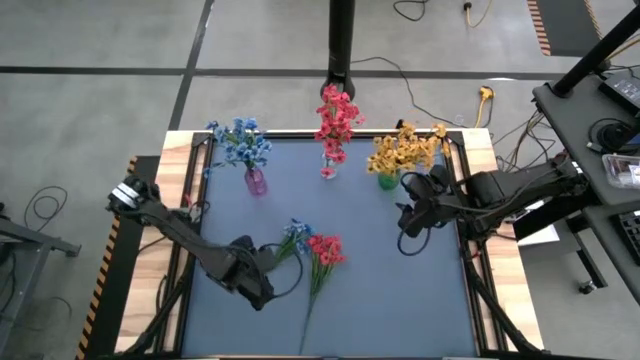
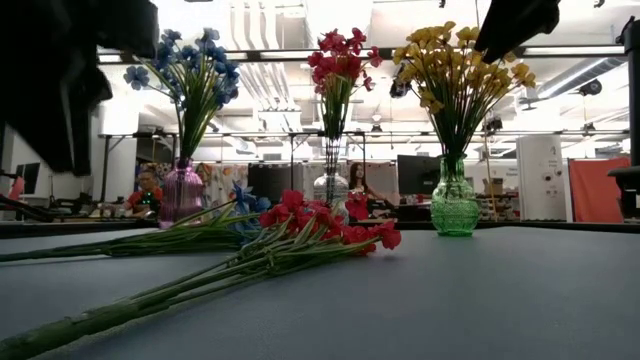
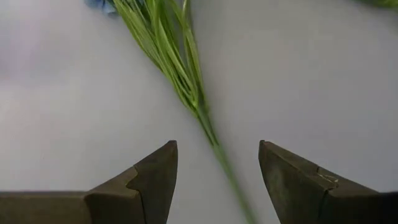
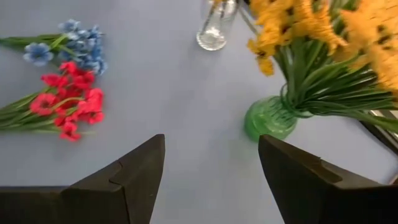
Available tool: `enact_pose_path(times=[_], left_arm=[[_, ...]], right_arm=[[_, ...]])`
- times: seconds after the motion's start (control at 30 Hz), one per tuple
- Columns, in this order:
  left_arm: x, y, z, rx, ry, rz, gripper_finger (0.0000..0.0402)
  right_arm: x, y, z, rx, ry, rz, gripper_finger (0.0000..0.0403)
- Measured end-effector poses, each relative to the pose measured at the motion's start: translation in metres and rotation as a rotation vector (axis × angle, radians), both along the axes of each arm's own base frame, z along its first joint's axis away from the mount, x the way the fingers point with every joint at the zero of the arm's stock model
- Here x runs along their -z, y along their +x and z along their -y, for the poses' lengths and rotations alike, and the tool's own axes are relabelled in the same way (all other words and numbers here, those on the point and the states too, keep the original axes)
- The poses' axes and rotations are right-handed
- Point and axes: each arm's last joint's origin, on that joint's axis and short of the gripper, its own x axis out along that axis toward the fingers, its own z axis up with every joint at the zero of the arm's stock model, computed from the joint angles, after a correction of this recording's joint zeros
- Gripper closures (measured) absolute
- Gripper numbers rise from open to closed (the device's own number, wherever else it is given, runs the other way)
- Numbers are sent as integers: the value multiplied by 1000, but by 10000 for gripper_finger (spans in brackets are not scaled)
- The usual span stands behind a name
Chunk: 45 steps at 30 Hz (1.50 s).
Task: Sort flowers into vase by color
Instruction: Put the blue flower into the purple vase
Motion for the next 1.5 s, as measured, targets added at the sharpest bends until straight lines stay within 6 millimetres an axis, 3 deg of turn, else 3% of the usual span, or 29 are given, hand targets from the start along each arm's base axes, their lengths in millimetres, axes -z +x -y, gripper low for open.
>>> enact_pose_path(times=[0.33, 0.8, 1.03, 1.17, 1.37, 1.5], left_arm=[[39, 16, 5, 43, 129, -47, 210], [68, 15, 3, -35, 126, -13, 324], [68, 13, 3, -64, 137, -2, 388], [63, 9, 7, -72, 142, 37, 396], [40, -7, 8, -110, 150, 73, 400], [13, -17, 8, -116, 150, 201, 400]], right_arm=[[5, -6, -21, -72, 21, 4, 154], [26, -16, -44, -100, 47, -12, 158], [41, -20, -48, -89, 26, -23, 158], [44, -23, -52, -99, 8, -19, 158], [47, -25, -56, -116, -32, -1, 158], [53, -27, -60, -131, -58, 22, 158]])
